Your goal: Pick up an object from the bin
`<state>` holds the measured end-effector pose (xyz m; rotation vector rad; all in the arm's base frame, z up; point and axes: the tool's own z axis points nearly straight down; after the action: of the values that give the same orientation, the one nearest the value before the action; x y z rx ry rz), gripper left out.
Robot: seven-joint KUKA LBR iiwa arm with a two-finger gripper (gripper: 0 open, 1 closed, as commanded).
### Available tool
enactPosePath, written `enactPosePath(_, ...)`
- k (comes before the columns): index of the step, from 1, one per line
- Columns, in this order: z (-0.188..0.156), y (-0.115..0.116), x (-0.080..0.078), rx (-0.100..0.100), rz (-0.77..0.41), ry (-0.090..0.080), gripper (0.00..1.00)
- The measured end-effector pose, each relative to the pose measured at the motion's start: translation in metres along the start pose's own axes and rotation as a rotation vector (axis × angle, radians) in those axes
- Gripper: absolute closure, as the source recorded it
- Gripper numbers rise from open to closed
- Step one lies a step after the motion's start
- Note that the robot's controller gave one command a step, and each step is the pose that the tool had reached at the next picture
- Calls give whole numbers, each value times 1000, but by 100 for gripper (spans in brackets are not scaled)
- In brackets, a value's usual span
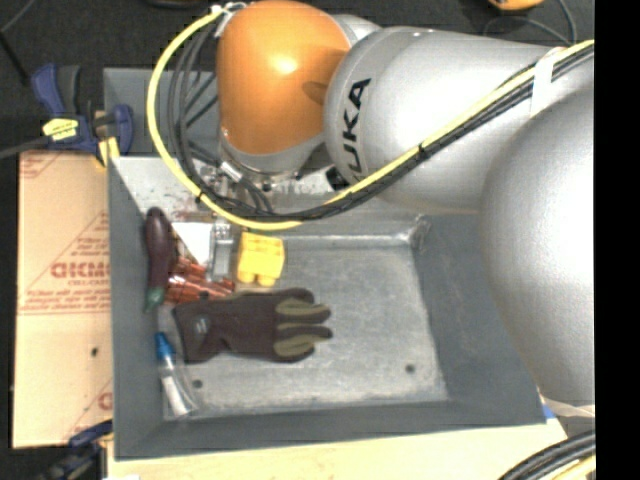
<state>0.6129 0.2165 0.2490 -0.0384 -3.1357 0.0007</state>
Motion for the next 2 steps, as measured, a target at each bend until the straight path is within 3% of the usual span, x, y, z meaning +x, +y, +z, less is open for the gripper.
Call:
enactPosePath(1,-1,-12,5,-7,-39,-25,0)
enactPosePath(2,56,-41,23,-1,-239,-7,0)
